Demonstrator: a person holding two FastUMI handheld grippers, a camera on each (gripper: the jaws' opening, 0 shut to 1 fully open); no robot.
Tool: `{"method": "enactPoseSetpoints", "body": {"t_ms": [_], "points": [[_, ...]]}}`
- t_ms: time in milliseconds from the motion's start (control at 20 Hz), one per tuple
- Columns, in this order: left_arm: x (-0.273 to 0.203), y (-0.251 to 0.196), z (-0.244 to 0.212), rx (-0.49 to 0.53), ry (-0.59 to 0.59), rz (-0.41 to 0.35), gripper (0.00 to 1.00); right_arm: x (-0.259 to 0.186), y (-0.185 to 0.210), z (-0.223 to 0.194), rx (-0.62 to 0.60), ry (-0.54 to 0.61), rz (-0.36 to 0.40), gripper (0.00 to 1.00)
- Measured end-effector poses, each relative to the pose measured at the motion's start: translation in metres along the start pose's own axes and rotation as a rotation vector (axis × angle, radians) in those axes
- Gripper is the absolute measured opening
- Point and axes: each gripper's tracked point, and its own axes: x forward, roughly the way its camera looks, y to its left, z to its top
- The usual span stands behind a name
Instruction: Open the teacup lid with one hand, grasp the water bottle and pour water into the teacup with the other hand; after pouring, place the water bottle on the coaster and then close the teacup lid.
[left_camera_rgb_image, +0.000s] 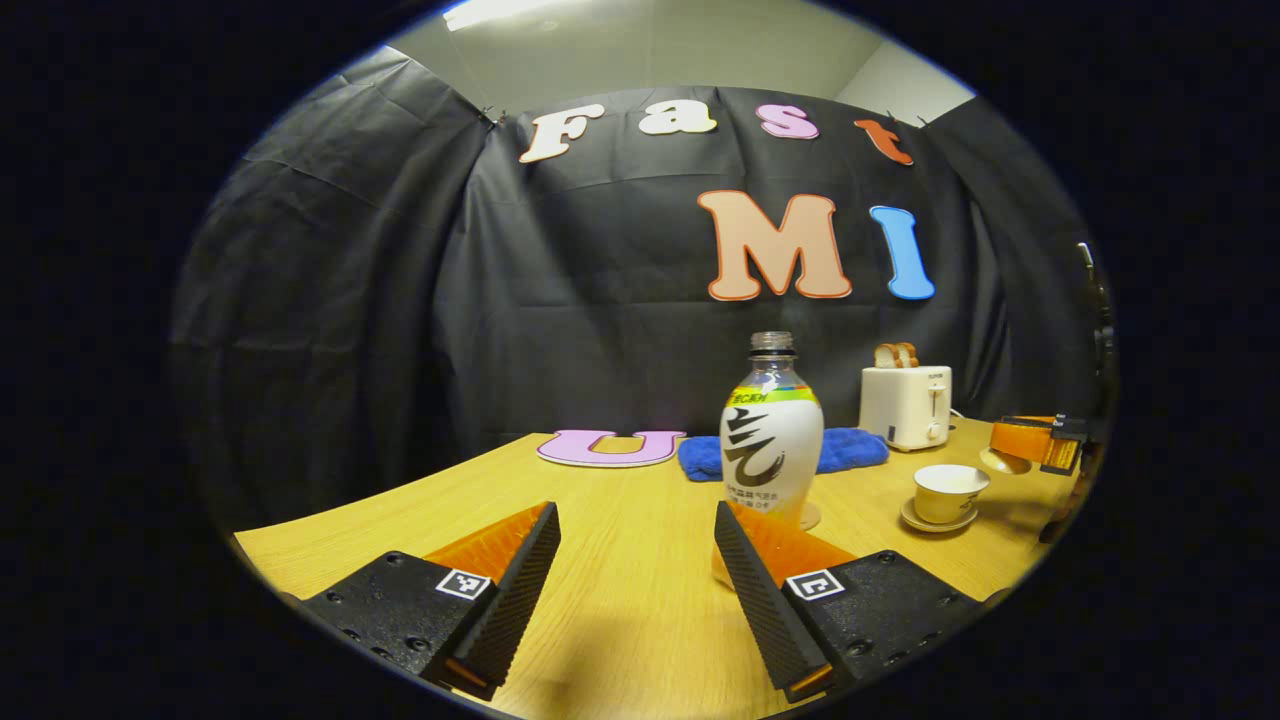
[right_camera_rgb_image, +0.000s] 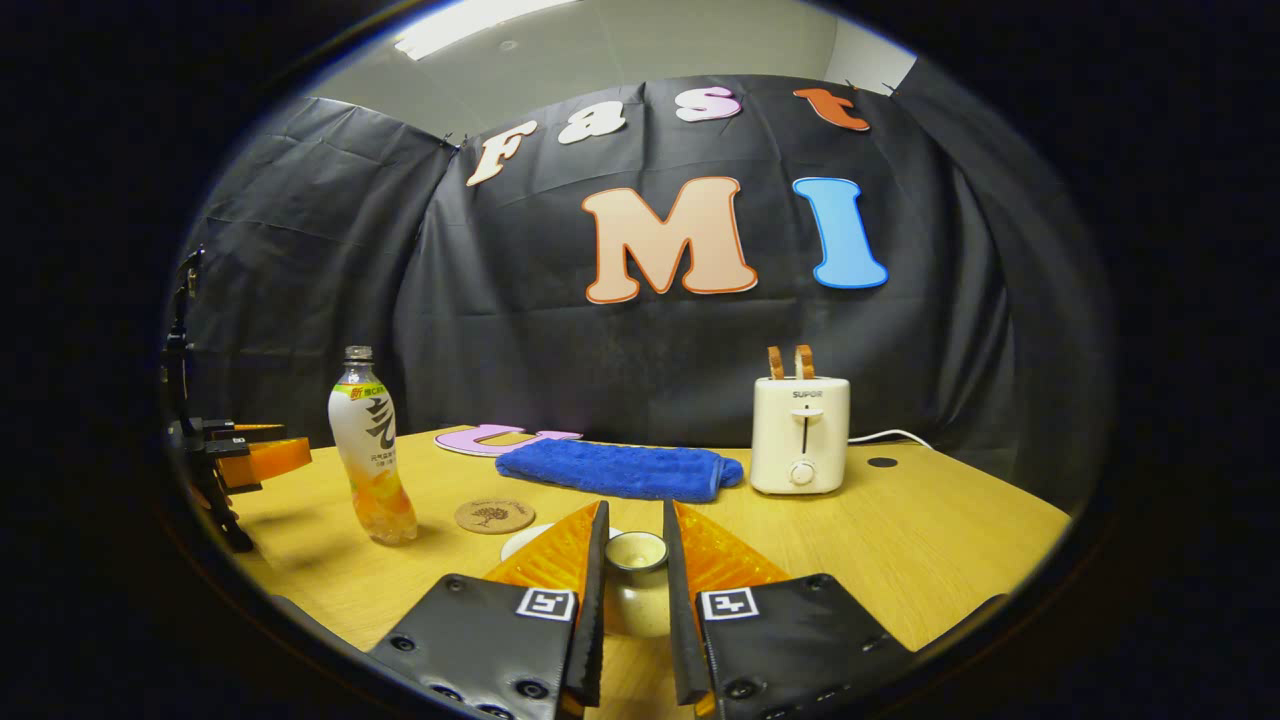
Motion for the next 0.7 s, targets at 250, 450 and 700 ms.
{"method": "enactPoseSetpoints", "body": {"t_ms": [250, 450, 700], "points": [[-0.001, -0.025, 0.000, -0.003, -0.002, -0.140, 0.91, -0.014, -0.029, 0.001, -0.003, -0.006, -0.097, 0.33], [0.001, -0.038, -0.001, -0.004, 0.000, -0.205, 0.91, -0.022, -0.044, 0.000, -0.005, -0.007, -0.137, 0.32], [0.016, -0.049, -0.008, -0.007, 0.046, -0.235, 0.91, -0.030, -0.061, 0.001, -0.007, -0.014, -0.180, 0.33]]}}
